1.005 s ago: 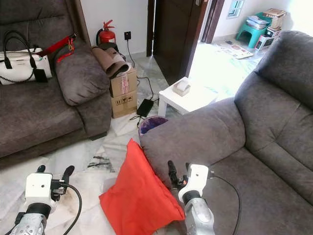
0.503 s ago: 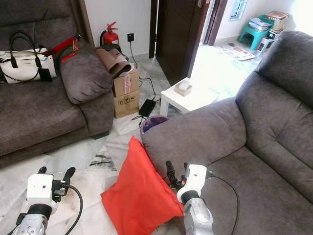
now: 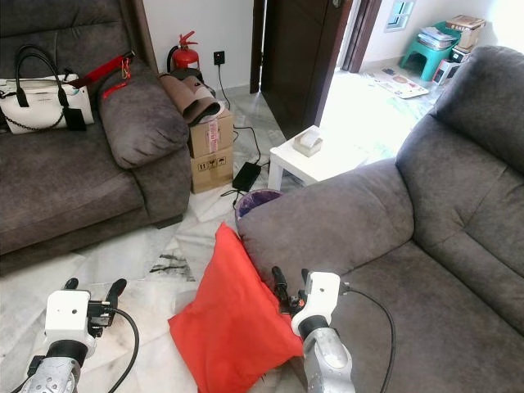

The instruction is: Move the pillow to the sofa from floor

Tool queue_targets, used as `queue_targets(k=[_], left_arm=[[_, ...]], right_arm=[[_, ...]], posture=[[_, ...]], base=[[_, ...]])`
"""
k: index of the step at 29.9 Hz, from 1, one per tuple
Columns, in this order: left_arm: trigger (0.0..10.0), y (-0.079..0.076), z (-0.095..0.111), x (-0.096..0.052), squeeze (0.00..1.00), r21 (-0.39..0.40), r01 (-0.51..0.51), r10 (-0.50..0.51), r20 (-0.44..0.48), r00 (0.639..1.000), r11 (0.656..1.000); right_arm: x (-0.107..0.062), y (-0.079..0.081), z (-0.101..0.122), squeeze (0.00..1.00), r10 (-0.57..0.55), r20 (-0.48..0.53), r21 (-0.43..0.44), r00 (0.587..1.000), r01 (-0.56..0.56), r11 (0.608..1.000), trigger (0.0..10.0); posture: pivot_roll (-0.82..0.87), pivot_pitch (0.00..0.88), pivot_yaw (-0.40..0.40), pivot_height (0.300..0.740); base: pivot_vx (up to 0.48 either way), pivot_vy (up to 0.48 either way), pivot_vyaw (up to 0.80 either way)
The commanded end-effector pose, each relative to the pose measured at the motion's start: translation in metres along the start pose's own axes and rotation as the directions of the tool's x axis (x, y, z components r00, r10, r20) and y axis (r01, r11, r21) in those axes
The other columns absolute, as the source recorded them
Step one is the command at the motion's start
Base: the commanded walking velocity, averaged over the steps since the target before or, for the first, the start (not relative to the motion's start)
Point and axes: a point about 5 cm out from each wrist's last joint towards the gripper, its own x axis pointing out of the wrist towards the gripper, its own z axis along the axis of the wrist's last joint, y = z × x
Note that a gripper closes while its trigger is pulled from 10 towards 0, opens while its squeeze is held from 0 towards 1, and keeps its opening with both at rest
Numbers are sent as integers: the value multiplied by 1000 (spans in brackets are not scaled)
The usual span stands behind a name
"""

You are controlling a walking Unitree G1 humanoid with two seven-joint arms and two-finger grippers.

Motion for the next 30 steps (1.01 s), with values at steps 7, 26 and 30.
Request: queue_targets(k=[7,26,30], left_arm=[[10000,-5,-2,-1,0,-9,8,-8,-16,1000,1000],[10000,-4,-4,-1,0,-23,-6,5,-27,1000,1000],[10000,-3,-4,-2,0,-23,-6,6,-29,1000,1000]], right_arm=[[-1,-4,1,0,-6,10,2,1000,6,1000,10000],[1,1,3,0,19,8,6,1000,-19,1000,10000],[2,1,3,0,20,7,5,1000,-20,1000,10000]], posture=[[155,115,-47,666],[160,124,-56,666],[160,124,-56,666]], base=[[0,0,0],[0,0,0],[0,0,0]])
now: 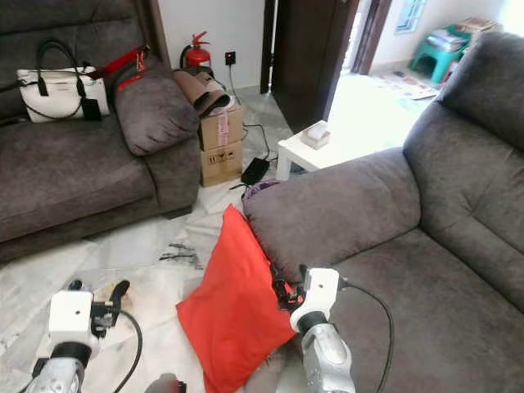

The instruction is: Move the pillow to the sofa from floor

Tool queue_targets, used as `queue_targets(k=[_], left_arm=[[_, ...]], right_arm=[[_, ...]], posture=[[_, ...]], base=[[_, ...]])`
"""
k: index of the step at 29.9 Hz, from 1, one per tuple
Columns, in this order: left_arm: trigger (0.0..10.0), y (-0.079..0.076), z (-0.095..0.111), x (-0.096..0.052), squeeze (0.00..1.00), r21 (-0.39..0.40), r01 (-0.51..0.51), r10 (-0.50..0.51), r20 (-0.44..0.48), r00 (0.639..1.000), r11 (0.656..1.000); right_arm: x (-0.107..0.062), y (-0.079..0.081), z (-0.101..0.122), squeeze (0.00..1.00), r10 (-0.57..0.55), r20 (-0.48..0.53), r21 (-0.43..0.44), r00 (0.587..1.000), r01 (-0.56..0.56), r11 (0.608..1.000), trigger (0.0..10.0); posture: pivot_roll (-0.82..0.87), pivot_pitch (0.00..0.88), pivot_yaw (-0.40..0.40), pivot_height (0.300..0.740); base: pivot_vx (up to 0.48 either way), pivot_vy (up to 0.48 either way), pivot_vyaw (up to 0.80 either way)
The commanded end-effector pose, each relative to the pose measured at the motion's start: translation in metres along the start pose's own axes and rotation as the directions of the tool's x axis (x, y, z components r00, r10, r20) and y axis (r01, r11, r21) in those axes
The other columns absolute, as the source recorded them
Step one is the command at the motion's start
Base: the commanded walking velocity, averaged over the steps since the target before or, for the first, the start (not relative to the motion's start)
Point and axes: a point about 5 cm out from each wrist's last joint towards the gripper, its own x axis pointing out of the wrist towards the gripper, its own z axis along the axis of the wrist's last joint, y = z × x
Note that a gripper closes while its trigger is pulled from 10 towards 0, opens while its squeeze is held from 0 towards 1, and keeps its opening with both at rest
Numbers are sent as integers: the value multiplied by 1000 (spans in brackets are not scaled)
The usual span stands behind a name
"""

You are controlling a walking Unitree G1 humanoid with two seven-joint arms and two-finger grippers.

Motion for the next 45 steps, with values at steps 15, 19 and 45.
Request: queue_targets(k=[15,19,45], left_arm=[[10000,1,-3,0,0,-9,-3,3,-23,1000,1000],[10000,1,-6,-1,0,-21,-1,0,-38,999,1000],[10000,17,-44,-19,0,-42,-103,93,-194,977,994]], right_arm=[[-1,2,-3,0,12,-14,-5,1000,-12,1000,10000],[-1,1,-2,0,9,-16,-6,1000,-9,1000,10000],[0,2,-4,0,10,-32,-6,999,-10,1000,10000]], posture=[[163,123,-57,642],[162,124,-57,642],[164,125,-56,632]], base=[[0,0,0],[0,0,0],[0,0,0]])
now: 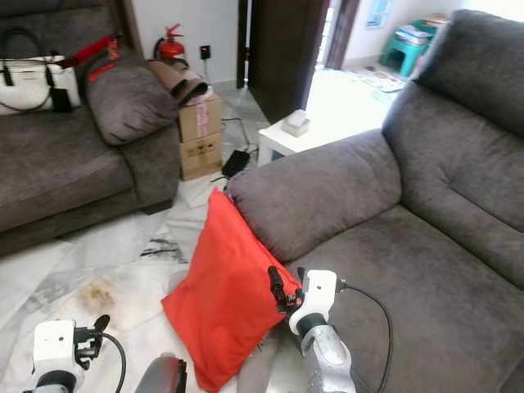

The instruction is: Move the pillow to the sofa from floor

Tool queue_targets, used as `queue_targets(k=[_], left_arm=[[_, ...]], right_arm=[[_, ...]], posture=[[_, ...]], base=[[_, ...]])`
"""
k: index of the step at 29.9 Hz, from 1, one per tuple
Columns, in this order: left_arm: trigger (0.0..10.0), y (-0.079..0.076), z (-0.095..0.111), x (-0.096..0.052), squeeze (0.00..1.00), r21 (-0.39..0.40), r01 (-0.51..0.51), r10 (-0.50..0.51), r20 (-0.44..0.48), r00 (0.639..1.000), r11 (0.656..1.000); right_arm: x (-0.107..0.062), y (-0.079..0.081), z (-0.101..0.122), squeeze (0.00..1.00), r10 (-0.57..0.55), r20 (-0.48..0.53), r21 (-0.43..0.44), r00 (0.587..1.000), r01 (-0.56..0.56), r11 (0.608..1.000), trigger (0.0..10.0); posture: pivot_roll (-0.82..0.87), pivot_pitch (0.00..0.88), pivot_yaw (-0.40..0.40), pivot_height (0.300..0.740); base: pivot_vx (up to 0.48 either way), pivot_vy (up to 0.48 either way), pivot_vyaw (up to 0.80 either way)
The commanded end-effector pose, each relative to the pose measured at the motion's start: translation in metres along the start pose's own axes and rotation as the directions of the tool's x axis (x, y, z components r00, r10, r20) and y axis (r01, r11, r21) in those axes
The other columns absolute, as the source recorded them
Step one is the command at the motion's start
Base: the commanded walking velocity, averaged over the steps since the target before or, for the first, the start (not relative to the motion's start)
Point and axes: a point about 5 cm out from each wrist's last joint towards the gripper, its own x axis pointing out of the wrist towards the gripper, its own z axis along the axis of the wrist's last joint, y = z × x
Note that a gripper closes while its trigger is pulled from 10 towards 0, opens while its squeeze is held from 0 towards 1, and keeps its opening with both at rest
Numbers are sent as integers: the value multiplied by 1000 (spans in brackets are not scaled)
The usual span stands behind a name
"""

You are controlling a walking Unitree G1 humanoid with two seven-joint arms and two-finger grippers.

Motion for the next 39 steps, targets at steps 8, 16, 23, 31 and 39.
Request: queue_targets(k=[8,16,23,31,39], left_arm=[[10000,-3,1,1,0,-16,3,-3,7,1000,1000],[10000,-3,1,1,0,-16,7,-7,7,1000,1000],[10000,-3,0,1,0,-21,7,-6,3,1000,1000],[10000,-4,-1,0,0,-22,11,-11,-1,1000,1000],[10000,-8,-4,0,0,-24,27,-28,-32,999,999]], right_arm=[[0,-1,0,0,-10,6,11,1000,10,1000,10000],[-1,-1,-1,0,-10,3,13,1000,10,1000,10000],[-2,-1,-3,0,-8,-8,9,1000,8,1000,10000],[-2,-1,-4,0,-10,-12,6,1000,10,1000,10000],[-2,-3,-4,0,-17,-20,1,1000,17,1000,10000]], posture=[[163,127,-57,632],[163,128,-56,632],[163,128,-56,632],[163,128,-56,632],[163,129,-59,632]], base=[[0,0,0],[93,0,0],[266,0,0],[304,0,0],[307,0,0]])
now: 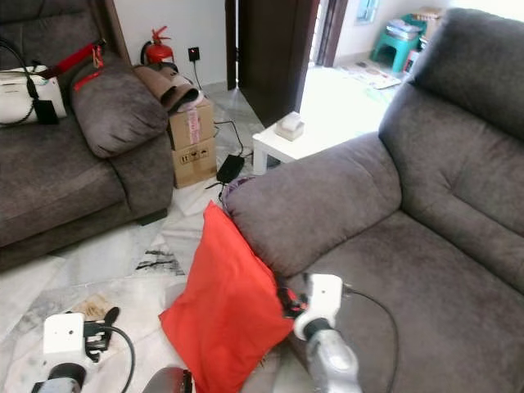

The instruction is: Move the pillow to the sofa from floor

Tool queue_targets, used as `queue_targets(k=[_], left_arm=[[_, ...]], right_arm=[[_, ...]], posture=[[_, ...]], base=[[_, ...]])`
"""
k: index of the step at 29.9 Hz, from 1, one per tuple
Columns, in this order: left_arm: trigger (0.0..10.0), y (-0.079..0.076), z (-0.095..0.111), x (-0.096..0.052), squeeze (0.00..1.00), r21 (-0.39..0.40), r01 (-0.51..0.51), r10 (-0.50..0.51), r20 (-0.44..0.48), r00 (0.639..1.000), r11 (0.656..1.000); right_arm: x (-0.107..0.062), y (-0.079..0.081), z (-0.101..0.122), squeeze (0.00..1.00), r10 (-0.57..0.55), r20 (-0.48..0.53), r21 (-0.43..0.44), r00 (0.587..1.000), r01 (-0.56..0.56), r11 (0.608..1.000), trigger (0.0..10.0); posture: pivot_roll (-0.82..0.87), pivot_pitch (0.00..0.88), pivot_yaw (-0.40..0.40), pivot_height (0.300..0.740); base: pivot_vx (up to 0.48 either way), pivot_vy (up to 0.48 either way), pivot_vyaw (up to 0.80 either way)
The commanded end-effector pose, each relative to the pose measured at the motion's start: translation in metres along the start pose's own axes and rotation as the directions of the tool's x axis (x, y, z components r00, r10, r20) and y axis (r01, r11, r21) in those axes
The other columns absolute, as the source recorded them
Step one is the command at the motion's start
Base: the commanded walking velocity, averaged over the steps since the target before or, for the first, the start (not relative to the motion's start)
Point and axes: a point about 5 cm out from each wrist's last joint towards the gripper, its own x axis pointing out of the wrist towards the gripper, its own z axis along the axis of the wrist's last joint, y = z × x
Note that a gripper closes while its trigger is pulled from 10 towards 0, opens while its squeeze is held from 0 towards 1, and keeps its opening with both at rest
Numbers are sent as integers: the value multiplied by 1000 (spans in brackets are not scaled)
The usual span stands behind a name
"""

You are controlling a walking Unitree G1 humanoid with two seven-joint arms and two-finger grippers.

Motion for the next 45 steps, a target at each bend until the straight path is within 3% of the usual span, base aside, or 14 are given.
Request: queue_targets(k=[1,9,10,11,16,18,22,24,29,33,36,38,45], left_arm=[[10000,2,-8,-2,0,2,8,-8,-44,999,1000],[10000,2,-21,-6,0,4,8,-7,-104,995,1000],[10000,3,-25,-7,0,15,6,-5,-119,993,1000],[10000,4,-31,-8,0,36,7,-1,-147,989,999],[10000,8,-48,-9,0,100,-8,32,-244,969,995],[10000,16,-58,-9,0,98,-63,89,-293,952,993],[10000,22,-60,-7,0,101,-99,126,-304,944,990],[10000,27,-61,-8,0,97,-130,154,-309,938,987],[10000,28,-60,-9,0,101,-132,157,-291,944,986],[10000,31,-57,-13,0,100,-134,155,-257,954,986],[10000,32,-54,-14,0,99,-130,151,-243,958,987],[10000,33,-47,-14,0,103,-120,139,-201,970,987],[10000,35,-31,-12,0,90,-109,120,-137,983,990]], right_arm=[[3,8,0,0,21,-2,5,1000,-21,1000,10000],[-2,-1,-12,0,1,-86,-18,996,-3,1000,10000],[-5,-6,-16,604,-19,-127,-64,992,11,998,10000],[-7,-11,-20,1000,-37,-161,-109,986,19,994,10000],[-12,-22,-25,1000,-70,-219,-149,973,37,988,10000],[-11,-28,-21,1000,-86,-216,-149,973,54,987,10000],[-6,-28,-13,1000,-70,-192,-136,979,44,990,10000],[-3,-23,-10,1000,-8,-182,-118,983,-14,993,10000],[-1,-17,-10,1000,49,-196,-152,979,-80,985,10000],[0,-17,-9,1000,68,-251,-280,966,-140,950,10000],[1,-16,-9,1000,80,-261,-300,962,-159,941,10000],[4,-14,-6,1000,101,-285,-394,953,-213,894,10000],[9,-10,0,1000,139,-288,-359,948,-241,901,10000]], posture=[[163,129,-59,632],[164,130,-60,632],[164,130,-60,632],[164,130,-60,632],[172,136,-60,632],[168,141,-59,632],[171,146,-55,632],[173,156,-50,632],[190,171,-45,632],[210,199,-36,632],[215,210,-31,632],[222,229,-24,632],[244,261,-13,632]], base=[[0,0,0],[0,0,0],[0,0,0],[0,0,0],[0,0,0],[0,0,0],[0,0,0],[0,0,0],[0,0,0],[0,0,0],[0,0,0],[0,0,0],[0,0,0]])
